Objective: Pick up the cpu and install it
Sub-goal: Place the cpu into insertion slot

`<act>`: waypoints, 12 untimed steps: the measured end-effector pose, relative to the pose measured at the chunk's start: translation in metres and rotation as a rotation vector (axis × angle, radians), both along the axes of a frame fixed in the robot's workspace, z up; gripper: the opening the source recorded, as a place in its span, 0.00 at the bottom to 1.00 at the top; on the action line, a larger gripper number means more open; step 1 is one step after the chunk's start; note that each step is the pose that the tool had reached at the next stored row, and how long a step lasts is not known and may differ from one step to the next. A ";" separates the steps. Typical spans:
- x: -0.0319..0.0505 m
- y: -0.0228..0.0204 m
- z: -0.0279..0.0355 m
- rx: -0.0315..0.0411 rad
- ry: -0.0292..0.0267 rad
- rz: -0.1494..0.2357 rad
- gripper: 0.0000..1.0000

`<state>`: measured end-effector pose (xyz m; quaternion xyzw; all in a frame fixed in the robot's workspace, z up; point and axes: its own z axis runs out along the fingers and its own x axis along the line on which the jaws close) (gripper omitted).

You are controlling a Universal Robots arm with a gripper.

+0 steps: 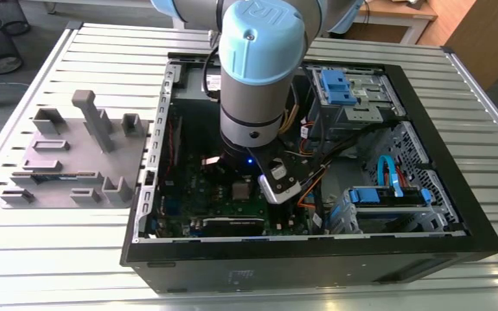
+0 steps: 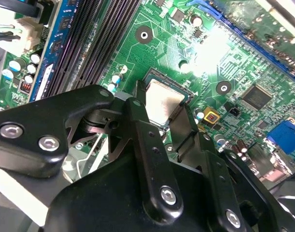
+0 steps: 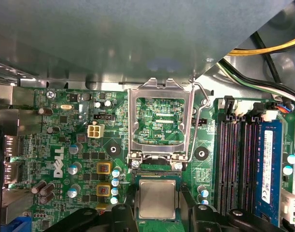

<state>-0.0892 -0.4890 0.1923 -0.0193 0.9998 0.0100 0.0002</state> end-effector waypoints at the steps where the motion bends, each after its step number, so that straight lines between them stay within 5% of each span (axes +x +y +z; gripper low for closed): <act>1: 0.0000 -0.0001 0.0015 -0.0005 0.0002 0.000 0.45; 12: -0.0011 -0.0001 0.0052 -0.0006 0.0003 -0.029 0.45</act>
